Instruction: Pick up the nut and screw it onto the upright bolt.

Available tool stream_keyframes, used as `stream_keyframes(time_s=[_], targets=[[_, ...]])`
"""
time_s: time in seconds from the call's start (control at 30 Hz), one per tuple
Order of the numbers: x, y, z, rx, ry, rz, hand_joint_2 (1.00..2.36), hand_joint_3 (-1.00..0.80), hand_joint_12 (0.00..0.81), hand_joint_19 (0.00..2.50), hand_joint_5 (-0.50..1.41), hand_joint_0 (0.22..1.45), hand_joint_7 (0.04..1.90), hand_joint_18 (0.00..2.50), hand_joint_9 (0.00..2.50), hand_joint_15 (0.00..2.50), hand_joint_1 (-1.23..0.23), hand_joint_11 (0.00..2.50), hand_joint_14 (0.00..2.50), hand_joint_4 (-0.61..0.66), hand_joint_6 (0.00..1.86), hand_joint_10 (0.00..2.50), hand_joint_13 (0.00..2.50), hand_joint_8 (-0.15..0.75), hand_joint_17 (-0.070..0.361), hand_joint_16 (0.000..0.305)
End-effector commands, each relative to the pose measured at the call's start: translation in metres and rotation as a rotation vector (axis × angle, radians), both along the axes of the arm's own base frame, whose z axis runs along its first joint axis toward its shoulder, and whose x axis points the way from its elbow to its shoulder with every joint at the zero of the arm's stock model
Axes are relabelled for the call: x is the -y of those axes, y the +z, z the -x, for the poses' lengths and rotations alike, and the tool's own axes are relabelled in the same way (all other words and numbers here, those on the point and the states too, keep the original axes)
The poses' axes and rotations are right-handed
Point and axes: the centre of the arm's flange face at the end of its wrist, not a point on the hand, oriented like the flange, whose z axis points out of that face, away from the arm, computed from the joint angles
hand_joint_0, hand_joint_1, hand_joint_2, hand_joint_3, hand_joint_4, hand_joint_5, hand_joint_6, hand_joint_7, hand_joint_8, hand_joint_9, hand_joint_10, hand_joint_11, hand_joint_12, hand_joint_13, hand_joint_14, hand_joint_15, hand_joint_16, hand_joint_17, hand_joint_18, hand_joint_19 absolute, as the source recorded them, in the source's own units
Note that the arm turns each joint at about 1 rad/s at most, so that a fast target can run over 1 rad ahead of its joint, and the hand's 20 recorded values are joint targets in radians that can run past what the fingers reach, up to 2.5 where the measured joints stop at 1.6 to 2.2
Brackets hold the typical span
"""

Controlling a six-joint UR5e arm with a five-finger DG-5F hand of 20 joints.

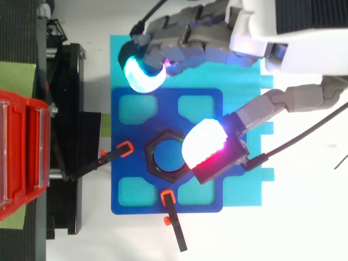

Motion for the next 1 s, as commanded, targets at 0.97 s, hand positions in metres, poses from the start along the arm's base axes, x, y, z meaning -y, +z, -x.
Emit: stream_keyframes(time_s=[0.97], targets=[[-0.068, -0.041, -0.002, -0.021, 0.002, -0.026, 1.0, -0.5, 0.311, 0.0, -0.17, 0.47, 0.6, 0.0, 0.36, 0.0, -0.22, 0.0, 0.0, 0.1, 0.5, 0.0, 0.08, 0.157, 0.096, 0.043]])
